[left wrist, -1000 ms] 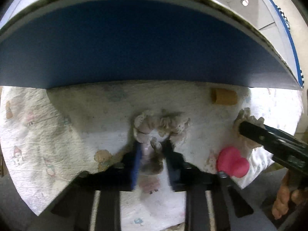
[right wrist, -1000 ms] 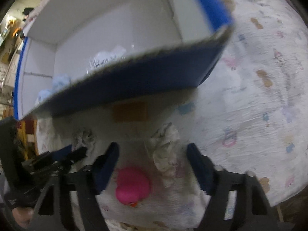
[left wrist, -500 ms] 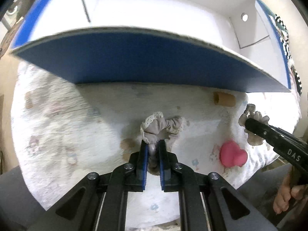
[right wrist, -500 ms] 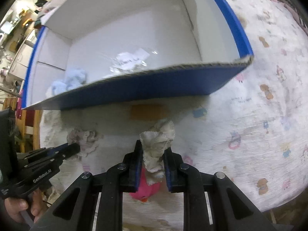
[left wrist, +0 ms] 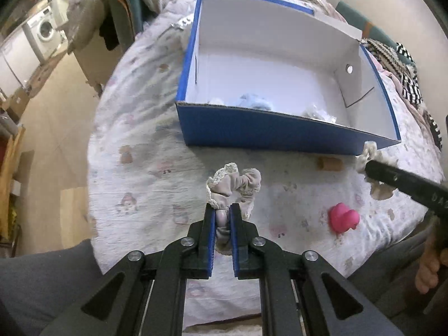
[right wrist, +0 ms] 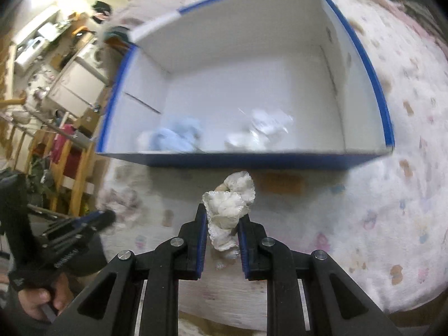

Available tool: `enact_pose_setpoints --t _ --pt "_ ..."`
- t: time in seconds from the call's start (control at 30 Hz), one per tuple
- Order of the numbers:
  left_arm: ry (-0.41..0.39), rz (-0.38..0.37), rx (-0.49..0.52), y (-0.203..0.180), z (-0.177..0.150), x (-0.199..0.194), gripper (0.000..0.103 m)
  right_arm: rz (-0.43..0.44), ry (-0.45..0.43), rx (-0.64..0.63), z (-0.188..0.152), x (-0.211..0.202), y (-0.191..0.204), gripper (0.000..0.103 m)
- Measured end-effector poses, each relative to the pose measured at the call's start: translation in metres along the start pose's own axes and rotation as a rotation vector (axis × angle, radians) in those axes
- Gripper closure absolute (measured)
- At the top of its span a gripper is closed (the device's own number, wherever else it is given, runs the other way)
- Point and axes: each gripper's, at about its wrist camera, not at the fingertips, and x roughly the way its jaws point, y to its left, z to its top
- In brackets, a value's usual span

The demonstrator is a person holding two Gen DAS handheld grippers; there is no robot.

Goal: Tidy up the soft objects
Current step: 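Grasp the white crumpled tissue with the right tool while the left tool grasps the beige scrunchie, then carry the tissue and scrunchie over the box with both tools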

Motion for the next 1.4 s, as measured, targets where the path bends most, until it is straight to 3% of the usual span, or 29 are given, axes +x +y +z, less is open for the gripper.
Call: enact_pose_setpoints --t 0.23,0.43,0.77,1.07,1.23,1.4 --pt "-0.075 0.002 -0.059 -0.007 0.007 -0.044 0.094 0.033 -0.047 -0.009 -0.004 -0.023 0.004 0.081" --pt "-0.172 -0.001 -0.024 -0.01 0.03 -0.064 0.094 0.045 -0.118 -0.014 -0.003 -0.032 0.009 0.081" --pt "-0.188 -0.001 0.011 0.0 0.077 -0.041 0.094 0.044 -0.242 -0.032 0.021 -0.034 0.009 0.081" --pt "-0.165 0.021 0.047 -0.008 0.117 -0.01 0.094 0.024 -0.274 -0.064 0.063 -0.025 0.003 0.081" --pt "-0.144 0.011 0.041 -0.009 0.126 0.02 0.094 -0.017 -0.255 -0.089 0.092 -0.004 0.0 0.081" --pt "-0.107 0.011 0.021 -0.007 0.123 0.046 0.094 -0.028 -0.173 -0.041 0.097 0.024 -0.009 0.081"
